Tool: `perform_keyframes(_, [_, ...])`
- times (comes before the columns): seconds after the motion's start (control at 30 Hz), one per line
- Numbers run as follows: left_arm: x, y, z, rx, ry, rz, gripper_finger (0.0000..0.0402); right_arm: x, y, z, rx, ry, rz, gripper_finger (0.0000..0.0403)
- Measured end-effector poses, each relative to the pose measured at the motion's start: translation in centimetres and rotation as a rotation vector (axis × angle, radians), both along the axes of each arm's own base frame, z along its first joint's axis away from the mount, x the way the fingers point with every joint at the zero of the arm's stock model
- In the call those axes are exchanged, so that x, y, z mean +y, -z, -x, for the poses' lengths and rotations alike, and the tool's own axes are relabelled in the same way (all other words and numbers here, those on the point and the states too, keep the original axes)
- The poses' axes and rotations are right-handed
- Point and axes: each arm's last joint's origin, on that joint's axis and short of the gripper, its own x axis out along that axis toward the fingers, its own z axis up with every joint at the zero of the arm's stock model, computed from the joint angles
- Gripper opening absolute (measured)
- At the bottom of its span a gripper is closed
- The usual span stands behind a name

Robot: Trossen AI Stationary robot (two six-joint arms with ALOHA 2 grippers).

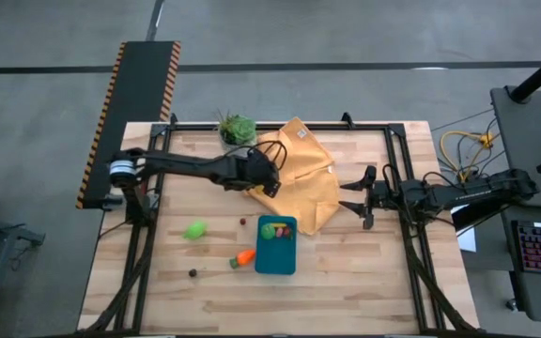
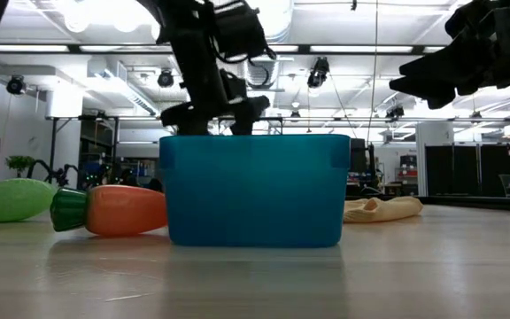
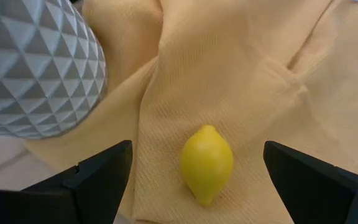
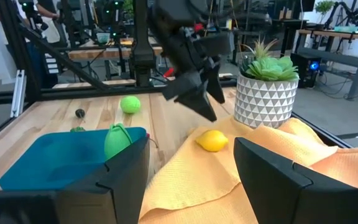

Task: Pick and placing Produce into tupperware
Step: Put the lemon into the bin

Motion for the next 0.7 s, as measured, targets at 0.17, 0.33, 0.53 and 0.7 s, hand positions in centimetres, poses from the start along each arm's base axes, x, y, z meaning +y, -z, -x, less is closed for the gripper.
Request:
perform_keyframes(0.17, [0.0, 1.2, -0.5, 0.022, -0.017, 0.014, 0.0347, 0.0, 0.0, 0.0, 0.0, 0.0, 0.0, 0.0228])
perform_keyframes(0.33, [0.1, 2.3, -0.8, 0.034, -0.038, 0.029, 0.0347, 0.0, 0.0, 0.0, 0.0, 0.0, -0.003, 0.0228])
perform_keyframes(0.53, [0.1, 3.4, -1.3, 0.031, -0.047, 0.052, 0.0347, 0.0, 0.0, 0.0, 0.002, 0.0, -0.003, 0.0228])
perform_keyframes(0.7, [0.1, 4.1, -1.5, 0.045, -0.045, 0.065, 0.0347, 0.0, 0.1, 0.0, 0.009, 0.0, -0.002, 0.0228])
